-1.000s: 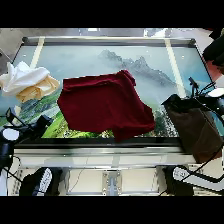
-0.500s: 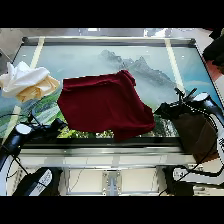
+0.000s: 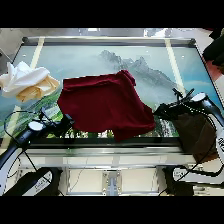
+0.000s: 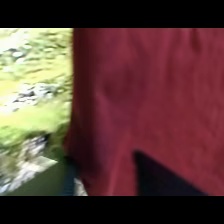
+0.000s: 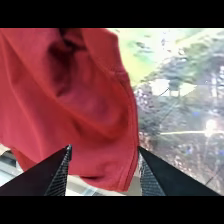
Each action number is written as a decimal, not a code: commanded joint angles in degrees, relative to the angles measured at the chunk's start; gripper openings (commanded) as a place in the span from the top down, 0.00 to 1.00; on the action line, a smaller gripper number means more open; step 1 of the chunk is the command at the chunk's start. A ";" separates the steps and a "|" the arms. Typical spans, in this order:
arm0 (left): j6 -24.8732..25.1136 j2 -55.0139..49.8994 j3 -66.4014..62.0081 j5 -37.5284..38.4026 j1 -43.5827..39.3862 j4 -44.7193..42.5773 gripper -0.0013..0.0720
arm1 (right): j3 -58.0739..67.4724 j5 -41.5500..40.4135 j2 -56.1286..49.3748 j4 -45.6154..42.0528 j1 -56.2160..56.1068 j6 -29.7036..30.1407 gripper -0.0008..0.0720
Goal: Fold the shirts.
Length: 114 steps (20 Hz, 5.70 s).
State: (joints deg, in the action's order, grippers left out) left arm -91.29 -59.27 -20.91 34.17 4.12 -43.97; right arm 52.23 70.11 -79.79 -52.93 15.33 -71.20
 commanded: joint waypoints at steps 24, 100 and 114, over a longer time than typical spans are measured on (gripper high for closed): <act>9.03 26.27 -20.48 15.87 2.97 -20.33 0.96 | 15.58 18.40 25.46 -7.02 -8.90 -0.59 0.98; 4.70 8.22 9.44 7.04 35.54 7.85 0.35 | 2.16 -12.24 13.51 3.26 1.88 0.37 0.30; 17.14 2.78 7.58 4.50 32.68 16.20 0.96 | -1.73 -12.00 6.93 2.91 0.94 -6.38 0.32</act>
State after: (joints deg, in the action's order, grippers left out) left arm -77.28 -56.36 -12.40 38.17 36.86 -28.58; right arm 52.38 57.87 -69.36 -50.89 16.45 -74.61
